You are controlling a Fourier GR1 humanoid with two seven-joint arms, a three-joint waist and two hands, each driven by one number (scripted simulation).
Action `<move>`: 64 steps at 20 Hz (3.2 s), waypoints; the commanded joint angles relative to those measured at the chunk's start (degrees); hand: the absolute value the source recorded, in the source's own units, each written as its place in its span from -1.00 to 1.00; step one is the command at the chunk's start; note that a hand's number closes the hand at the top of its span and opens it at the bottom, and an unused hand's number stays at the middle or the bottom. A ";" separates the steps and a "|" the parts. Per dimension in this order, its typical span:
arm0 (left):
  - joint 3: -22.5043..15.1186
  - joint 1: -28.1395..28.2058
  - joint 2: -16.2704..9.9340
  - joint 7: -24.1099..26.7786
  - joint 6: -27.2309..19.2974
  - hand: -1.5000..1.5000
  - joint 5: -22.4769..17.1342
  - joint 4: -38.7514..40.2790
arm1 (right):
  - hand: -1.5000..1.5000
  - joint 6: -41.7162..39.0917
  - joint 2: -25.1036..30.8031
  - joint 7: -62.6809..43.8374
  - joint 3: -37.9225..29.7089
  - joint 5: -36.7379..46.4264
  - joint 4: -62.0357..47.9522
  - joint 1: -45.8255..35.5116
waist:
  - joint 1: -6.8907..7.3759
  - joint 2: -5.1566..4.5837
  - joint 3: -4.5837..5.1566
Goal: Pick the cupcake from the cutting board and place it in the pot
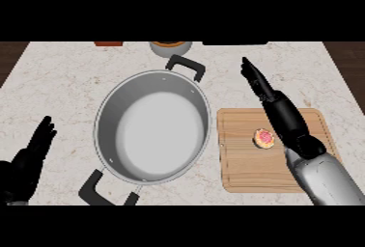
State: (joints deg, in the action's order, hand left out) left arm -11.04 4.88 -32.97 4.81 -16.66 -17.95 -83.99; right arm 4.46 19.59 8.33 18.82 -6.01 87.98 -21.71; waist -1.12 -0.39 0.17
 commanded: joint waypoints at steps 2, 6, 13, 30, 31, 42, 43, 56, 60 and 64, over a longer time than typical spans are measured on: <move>1.80 -5.13 -1.67 -6.10 -0.13 0.00 2.68 2.20 | 1.00 3.09 -1.17 -3.96 -2.50 2.18 -1.18 2.59 | 0.78 0.38 -0.18; 2.85 -8.09 -5.56 -9.33 -3.14 0.00 6.66 6.04 | 1.00 8.09 -1.82 -12.81 -6.12 1.53 -6.24 1.38 | 0.45 0.20 -0.18; -1.28 -7.53 -0.96 -18.75 -4.75 0.00 5.61 5.12 | -1.00 40.00 -4.13 -7.11 -4.11 29.83 -5.62 9.79 | -0.31 0.51 -0.17; -0.69 -10.58 -0.69 -23.54 -5.17 0.00 8.20 4.08 | -1.00 -5.38 7.09 -62.78 5.99 51.85 21.42 13.01 | 0.41 0.71 0.12; -0.14 -11.29 -1.29 -23.55 -4.23 0.00 7.78 4.41 | -1.00 -8.19 6.38 -65.28 7.16 50.35 22.61 14.09 | 0.21 0.69 0.11; 0.01 -11.94 1.67 -21.70 -3.01 0.00 10.18 7.52 | -1.00 -24.09 -0.53 -82.47 4.30 41.36 22.62 4.29 | 1.04 0.37 -0.08; -0.56 -11.33 1.60 -23.98 -3.22 0.00 10.17 3.93 | -1.00 -24.48 1.48 -81.13 2.76 40.72 23.85 6.47 | 1.00 0.51 -0.13; 5.29 -11.17 1.41 -23.98 2.01 0.00 11.20 5.04 | -1.00 -21.58 -5.09 -72.42 0.08 46.91 10.20 6.42 | 1.28 0.38 -0.16; 6.54 -9.56 2.57 -26.10 2.46 0.00 14.15 1.70 | -1.00 -21.26 -2.96 -65.62 -2.61 48.62 11.47 11.37 | 1.12 0.45 -0.18; 8.96 -12.78 3.65 -25.98 4.51 0.00 14.73 5.46 | -1.00 -21.10 -4.44 -62.70 -3.99 51.23 3.87 6.63 | 1.22 0.36 -0.17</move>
State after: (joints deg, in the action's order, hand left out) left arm -4.89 -6.07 -29.15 -21.67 -15.02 -3.41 -81.15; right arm -15.10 15.67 -54.65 16.43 43.53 95.60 -12.50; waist 0.09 0.00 -0.01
